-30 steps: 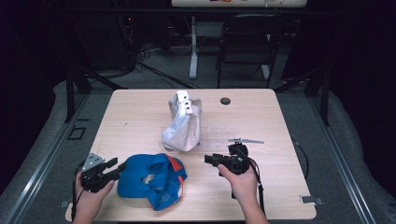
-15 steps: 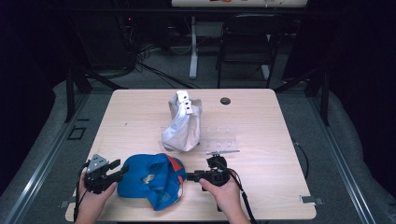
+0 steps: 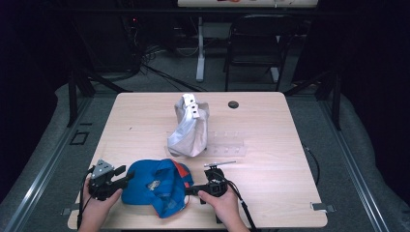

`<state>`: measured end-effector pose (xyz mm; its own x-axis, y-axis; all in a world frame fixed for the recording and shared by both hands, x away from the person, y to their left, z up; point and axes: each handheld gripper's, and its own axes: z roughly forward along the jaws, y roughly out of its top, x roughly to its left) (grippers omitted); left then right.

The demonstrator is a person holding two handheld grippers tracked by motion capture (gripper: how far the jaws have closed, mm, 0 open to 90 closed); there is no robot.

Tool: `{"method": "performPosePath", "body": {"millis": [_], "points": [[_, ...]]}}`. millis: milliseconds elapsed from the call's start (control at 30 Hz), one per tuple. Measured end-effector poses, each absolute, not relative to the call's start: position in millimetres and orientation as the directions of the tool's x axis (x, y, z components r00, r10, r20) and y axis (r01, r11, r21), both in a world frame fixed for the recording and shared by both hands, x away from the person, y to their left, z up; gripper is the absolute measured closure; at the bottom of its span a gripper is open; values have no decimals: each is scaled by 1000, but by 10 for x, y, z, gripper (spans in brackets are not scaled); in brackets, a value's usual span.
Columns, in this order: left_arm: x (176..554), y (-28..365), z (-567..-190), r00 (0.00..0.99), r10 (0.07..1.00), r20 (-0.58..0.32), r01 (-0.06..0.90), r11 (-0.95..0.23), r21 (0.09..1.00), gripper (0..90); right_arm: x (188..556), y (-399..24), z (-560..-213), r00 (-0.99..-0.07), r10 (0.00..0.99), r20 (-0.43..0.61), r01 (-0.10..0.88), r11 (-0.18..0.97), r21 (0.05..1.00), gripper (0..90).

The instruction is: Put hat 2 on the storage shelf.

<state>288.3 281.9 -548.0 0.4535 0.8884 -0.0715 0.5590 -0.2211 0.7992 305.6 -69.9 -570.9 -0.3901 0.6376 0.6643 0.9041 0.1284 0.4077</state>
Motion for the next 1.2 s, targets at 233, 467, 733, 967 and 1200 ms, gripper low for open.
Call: {"method": "performPosePath", "body": {"millis": [233,467,733,967,1200], "points": [[2877,2813,-5480,455,887,-71,555,-220,803,552,3047,-626,-5794,-390,617,684,911,148,386,558],[2878,2815,-5479,454,888,-69,554,-221,802,552,3024,-624,-5781,-392,585,710,913,155,376,614],[2873,2799,-5479,456,888,-62,550,-226,804,553,3020,-654,-5701,-382,557,738,917,132,376,727],[2876,2798,-5485,456,888,-63,550,-226,804,552,3019,-633,-5678,-374,594,712,918,128,375,779],[2878,2797,-5482,460,886,-62,558,-234,796,553,3023,-640,-5621,-374,606,703,919,140,368,782]]}}
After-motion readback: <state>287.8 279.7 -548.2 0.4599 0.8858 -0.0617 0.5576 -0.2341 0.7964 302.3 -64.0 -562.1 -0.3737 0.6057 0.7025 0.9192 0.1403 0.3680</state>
